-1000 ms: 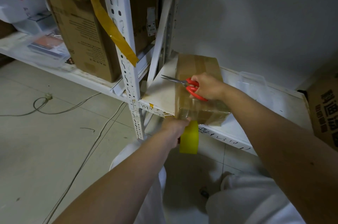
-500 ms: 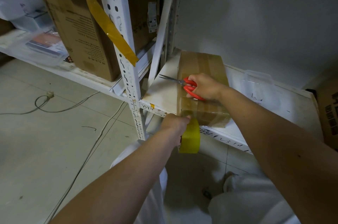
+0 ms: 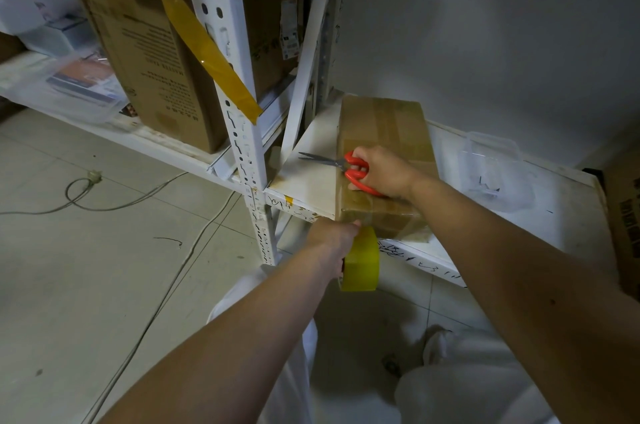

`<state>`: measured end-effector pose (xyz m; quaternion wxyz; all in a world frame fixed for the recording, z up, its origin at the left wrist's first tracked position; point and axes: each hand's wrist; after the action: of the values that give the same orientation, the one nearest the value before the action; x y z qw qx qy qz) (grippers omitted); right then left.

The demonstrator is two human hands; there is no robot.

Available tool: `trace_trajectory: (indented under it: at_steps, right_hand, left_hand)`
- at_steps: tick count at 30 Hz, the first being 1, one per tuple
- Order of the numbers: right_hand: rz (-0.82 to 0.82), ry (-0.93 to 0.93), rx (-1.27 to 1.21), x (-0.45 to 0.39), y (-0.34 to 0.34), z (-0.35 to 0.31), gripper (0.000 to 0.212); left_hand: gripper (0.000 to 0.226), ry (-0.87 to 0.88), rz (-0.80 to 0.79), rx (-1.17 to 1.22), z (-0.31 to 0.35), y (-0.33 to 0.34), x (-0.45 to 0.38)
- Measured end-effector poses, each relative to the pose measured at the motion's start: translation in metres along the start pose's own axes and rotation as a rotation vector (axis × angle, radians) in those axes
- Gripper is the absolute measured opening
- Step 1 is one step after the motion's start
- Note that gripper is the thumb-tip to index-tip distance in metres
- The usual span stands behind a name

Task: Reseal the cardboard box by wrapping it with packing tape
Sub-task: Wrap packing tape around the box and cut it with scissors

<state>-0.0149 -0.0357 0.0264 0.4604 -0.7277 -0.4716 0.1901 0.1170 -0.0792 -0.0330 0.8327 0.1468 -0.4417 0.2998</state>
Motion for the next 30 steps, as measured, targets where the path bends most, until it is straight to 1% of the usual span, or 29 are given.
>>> trace_trajectory:
  at_steps: [1,3,6,8,10,13,17,22,26,30]
  right_hand:
    - [0.016,0.003,0.026,0.001,0.001,0.001,0.034]
    - [0.063,0.046,0.048,0.003,0.0,0.005,0.053]
    - [0.124,0.174,0.017,0.007,0.001,0.01,0.082]
    - [0.14,0.239,0.05,0.009,0.006,0.012,0.095]
    - [0.15,0.272,0.108,0.01,0.011,0.011,0.103]
    - [0.139,0.292,0.091,0.013,0.011,0.016,0.102]
    - [0.086,0.279,0.034,0.019,0.006,0.027,0.09]
    - [0.057,0.26,0.072,0.022,0.008,0.025,0.098]
    - [0.063,0.306,-0.019,0.021,0.009,0.028,0.106]
    - [0.059,0.321,-0.037,0.019,0.01,0.029,0.11]
  left_hand:
    - [0.036,-0.006,-0.003,0.003,0.0,0.0,0.0]
    - [0.035,-0.01,-0.009,0.015,0.0,0.001,0.001]
    - [0.035,-0.009,-0.008,0.019,0.0,0.001,-0.001]
    - [0.032,0.002,-0.014,0.023,0.0,0.001,0.0]
    - [0.033,0.009,-0.009,0.029,-0.001,0.001,0.0]
    - [0.03,0.019,-0.001,0.028,-0.002,0.002,0.002]
    - [0.035,0.037,0.008,0.031,-0.003,0.002,0.002]
    - [0.017,0.106,-0.003,0.022,-0.009,0.002,0.001]
    - [0.036,0.157,-0.043,-0.043,-0.016,0.002,0.002]
    - [0.039,0.079,0.012,-0.032,-0.016,0.006,0.0]
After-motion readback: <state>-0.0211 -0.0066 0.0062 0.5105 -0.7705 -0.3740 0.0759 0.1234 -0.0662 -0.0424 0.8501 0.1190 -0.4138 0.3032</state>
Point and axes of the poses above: each hand's wrist, its own x-axis away from the middle knuckle, its own y-axis out of the palm, z = x × y, and after that the axes turned 9 degrees about -y, right-handed
